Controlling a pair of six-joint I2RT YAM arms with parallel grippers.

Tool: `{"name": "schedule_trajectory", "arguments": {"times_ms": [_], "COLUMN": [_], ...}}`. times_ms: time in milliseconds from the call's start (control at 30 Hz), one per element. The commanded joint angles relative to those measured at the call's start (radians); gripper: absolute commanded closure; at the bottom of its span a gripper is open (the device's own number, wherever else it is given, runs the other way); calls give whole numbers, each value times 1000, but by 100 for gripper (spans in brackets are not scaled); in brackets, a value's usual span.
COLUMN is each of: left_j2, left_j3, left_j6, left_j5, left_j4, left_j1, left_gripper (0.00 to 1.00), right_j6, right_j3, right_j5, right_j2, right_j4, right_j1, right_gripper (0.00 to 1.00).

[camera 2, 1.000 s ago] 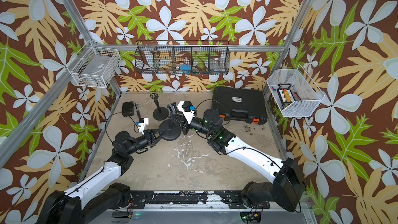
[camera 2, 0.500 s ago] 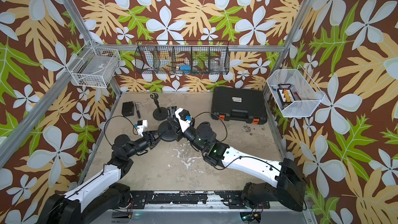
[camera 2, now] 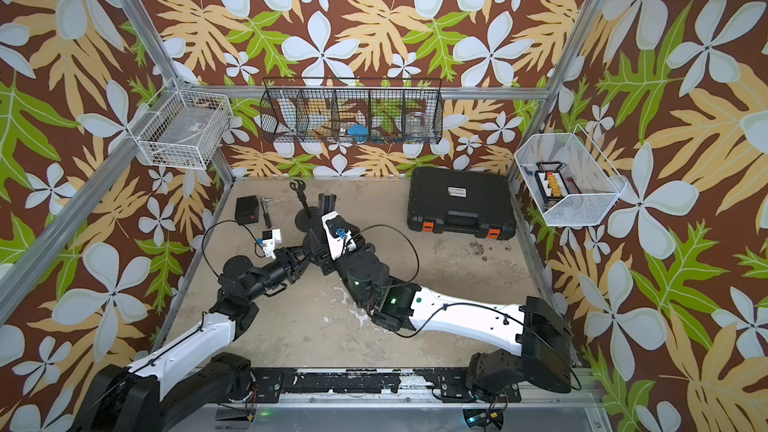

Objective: Assemble a microphone stand
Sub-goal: Screw the microphone stand pole into the microphone stand base.

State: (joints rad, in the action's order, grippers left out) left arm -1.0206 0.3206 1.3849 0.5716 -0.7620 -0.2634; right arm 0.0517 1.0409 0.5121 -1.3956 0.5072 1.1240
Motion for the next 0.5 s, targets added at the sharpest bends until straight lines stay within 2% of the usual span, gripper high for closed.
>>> {"name": "schedule_trajectory", "arguments": {"times_ms": [0,100,200,300,467], "left_j2": [-16,-37,-58,-76,-120], "left_j3": [21,30,42,60,104], "left_j6": [11,12,16,12,-2], "left_j5": [-6,8,36,82,197], "left_j4": [-72,-71,-63,-48,-23], "left_j1": [0,1,1,1,0], "left_gripper": [100,100,100,100,100], "right_j6": [37,12,-37,-92,-141], "right_j3": [-46,-102,-122,-126,-88], "right_j5": [-285,-614,-869,-1006,-1146], "right_j2": [72,144,182,188,134], "right_j4": [-33,-35,-63,-100,-143], "right_j1": [-72,-177,-283,-357,-432], "right_gripper": [23,24,31,40,42]}}
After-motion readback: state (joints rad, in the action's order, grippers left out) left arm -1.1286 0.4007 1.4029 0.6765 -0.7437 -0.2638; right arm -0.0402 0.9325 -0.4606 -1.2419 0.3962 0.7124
